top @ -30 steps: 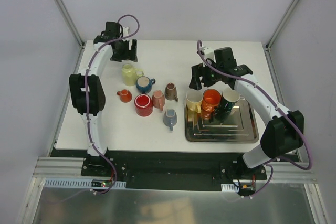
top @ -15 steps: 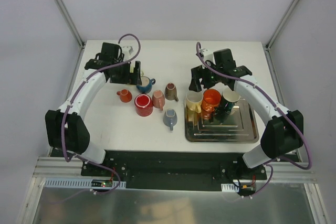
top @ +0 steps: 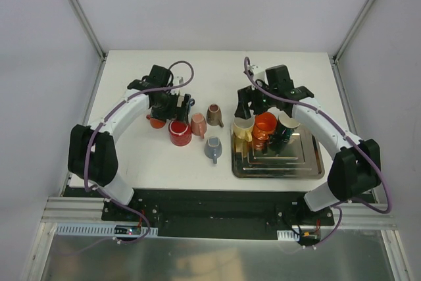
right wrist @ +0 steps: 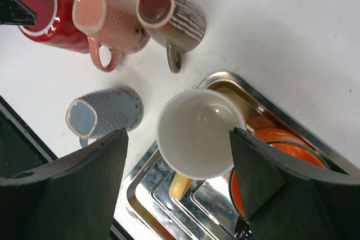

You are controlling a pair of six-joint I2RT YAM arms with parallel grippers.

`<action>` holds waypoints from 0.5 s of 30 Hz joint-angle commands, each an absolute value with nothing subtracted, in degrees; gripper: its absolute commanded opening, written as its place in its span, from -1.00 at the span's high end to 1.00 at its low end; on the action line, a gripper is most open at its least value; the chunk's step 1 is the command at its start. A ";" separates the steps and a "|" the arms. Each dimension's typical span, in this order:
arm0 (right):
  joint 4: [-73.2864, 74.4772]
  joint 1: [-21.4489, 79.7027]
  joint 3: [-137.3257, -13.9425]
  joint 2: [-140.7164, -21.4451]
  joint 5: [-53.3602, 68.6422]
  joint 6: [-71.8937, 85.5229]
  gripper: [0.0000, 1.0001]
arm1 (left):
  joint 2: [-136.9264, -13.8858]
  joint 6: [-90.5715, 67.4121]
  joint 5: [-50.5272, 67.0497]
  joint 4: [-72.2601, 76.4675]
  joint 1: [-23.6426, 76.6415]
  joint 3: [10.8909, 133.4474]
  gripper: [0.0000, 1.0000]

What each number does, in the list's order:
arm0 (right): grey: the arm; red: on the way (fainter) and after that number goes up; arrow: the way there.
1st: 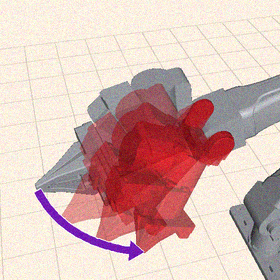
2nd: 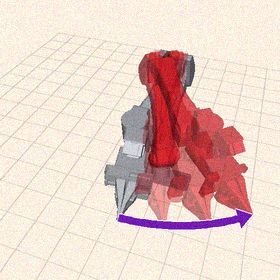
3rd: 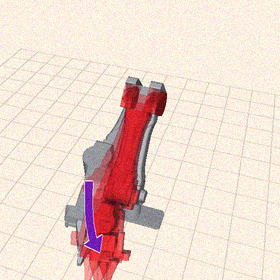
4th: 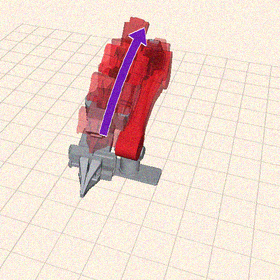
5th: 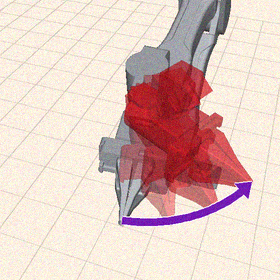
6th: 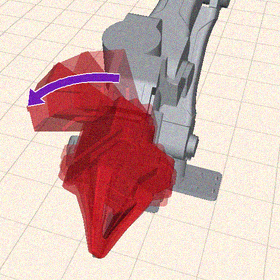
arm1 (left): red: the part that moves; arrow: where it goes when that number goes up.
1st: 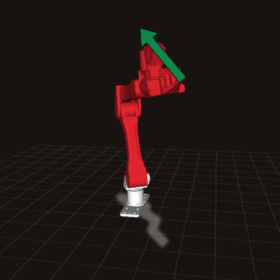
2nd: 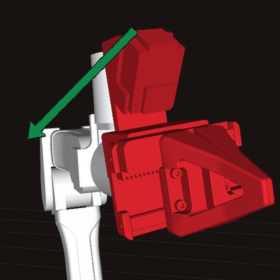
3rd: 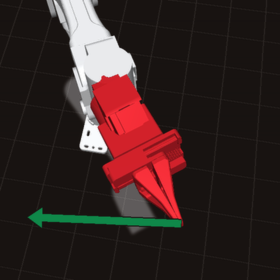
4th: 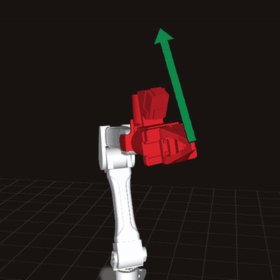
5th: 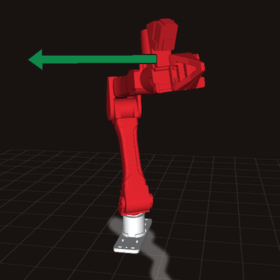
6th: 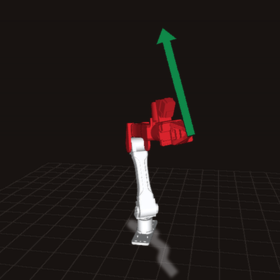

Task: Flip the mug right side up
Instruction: Move the cup to the corner of the board.

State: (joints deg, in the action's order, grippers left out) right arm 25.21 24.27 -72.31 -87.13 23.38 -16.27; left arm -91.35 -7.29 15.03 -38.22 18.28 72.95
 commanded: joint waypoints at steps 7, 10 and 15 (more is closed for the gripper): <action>23.38 24.52 -66.89 -79.72 23.64 -16.43 -0.63 | -94.66 -7.38 7.83 -38.94 21.97 71.19 -0.98; 23.29 24.43 -66.36 -79.28 23.47 -16.79 -0.63 | -95.01 -5.81 7.12 -38.67 22.24 71.28 -0.97; 23.38 24.43 -66.01 -79.10 23.73 -17.23 -0.64 | -94.49 3.13 9.48 -38.67 22.24 70.32 -0.75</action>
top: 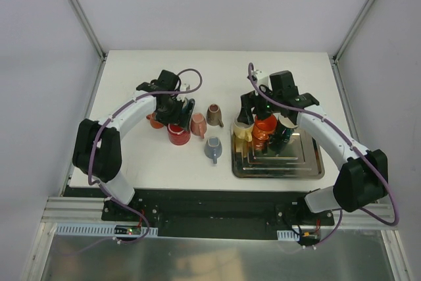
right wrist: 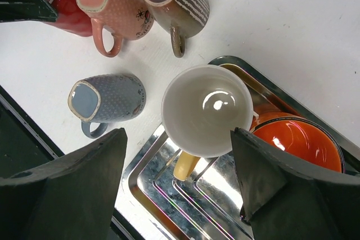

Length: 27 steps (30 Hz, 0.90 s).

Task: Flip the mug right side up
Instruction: Move the cup to the corner of the board.

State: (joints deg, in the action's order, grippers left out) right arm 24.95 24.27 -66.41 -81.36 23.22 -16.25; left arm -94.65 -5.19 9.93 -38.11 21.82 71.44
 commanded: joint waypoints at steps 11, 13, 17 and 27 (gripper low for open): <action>24.08 24.52 -66.88 -80.24 24.52 -18.19 -0.64 | -84.47 47.85 22.67 -52.70 22.06 61.35 -0.59; 24.26 24.52 -67.23 -80.33 24.87 -18.19 -0.64 | -83.33 58.92 24.78 -59.38 21.71 60.47 -0.59; 24.26 24.78 -67.50 -80.86 25.31 -18.02 -0.64 | -79.73 72.22 27.41 -62.14 21.80 56.87 -0.68; 28.39 28.47 -71.71 -82.70 30.58 -29.42 -0.66 | -64.37 64.61 30.94 -57.65 21.80 61.70 -0.98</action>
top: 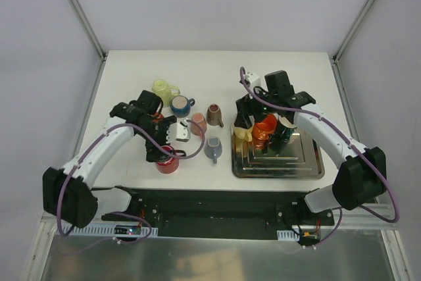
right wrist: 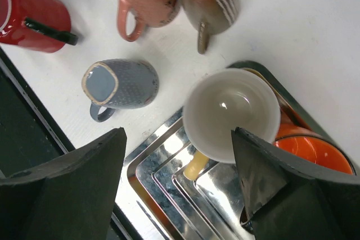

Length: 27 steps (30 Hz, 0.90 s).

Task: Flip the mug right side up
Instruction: Move the cup to the corner of the board, then turn over the cup at the corner of the board.

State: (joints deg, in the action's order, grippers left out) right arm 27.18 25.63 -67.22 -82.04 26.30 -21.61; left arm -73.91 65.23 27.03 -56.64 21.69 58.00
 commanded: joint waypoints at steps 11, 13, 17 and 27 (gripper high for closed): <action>26.98 44.98 -81.29 -95.52 32.77 -43.93 -0.67 | -47.82 16.22 13.33 -52.03 14.88 58.89 -0.98; 28.03 47.27 -83.57 -98.60 36.37 -45.17 -0.67 | -47.37 7.16 14.85 -52.38 5.41 58.62 -0.98; 27.51 51.32 -87.62 -105.10 38.15 -45.44 -0.67 | -49.22 -2.81 13.79 -56.59 -1.75 60.37 -0.87; 31.99 56.77 -94.48 -116.63 34.55 -55.80 -0.61 | -41.14 -14.06 13.36 -56.16 -16.86 60.29 -0.90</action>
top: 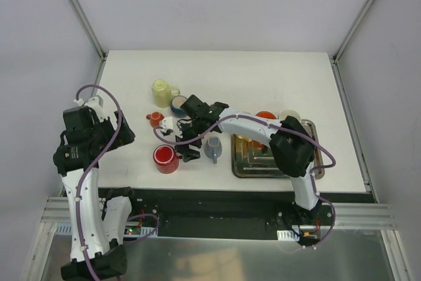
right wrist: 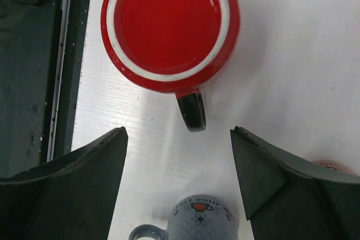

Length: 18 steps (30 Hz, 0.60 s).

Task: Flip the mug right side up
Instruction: Turn over the cup at the corner of the board.

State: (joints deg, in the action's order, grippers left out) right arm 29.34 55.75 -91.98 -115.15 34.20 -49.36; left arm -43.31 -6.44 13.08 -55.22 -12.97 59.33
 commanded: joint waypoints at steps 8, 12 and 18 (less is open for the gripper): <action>28.48 57.66 -94.74 -120.76 32.43 -56.43 -0.49 | -40.08 -14.94 13.62 -56.16 -20.21 60.56 -0.87; 26.02 58.27 -95.45 -122.69 31.47 -54.93 -0.40 | -40.08 -13.98 14.06 -56.34 -20.21 61.26 -0.87; 24.70 59.33 -97.29 -125.77 31.11 -53.18 -0.17 | -40.34 -12.84 14.15 -57.21 -20.21 62.22 -0.86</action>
State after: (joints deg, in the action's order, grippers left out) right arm 26.92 58.30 -94.43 -124.86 30.57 -54.13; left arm -40.36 -12.88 13.23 -56.58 -19.62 59.72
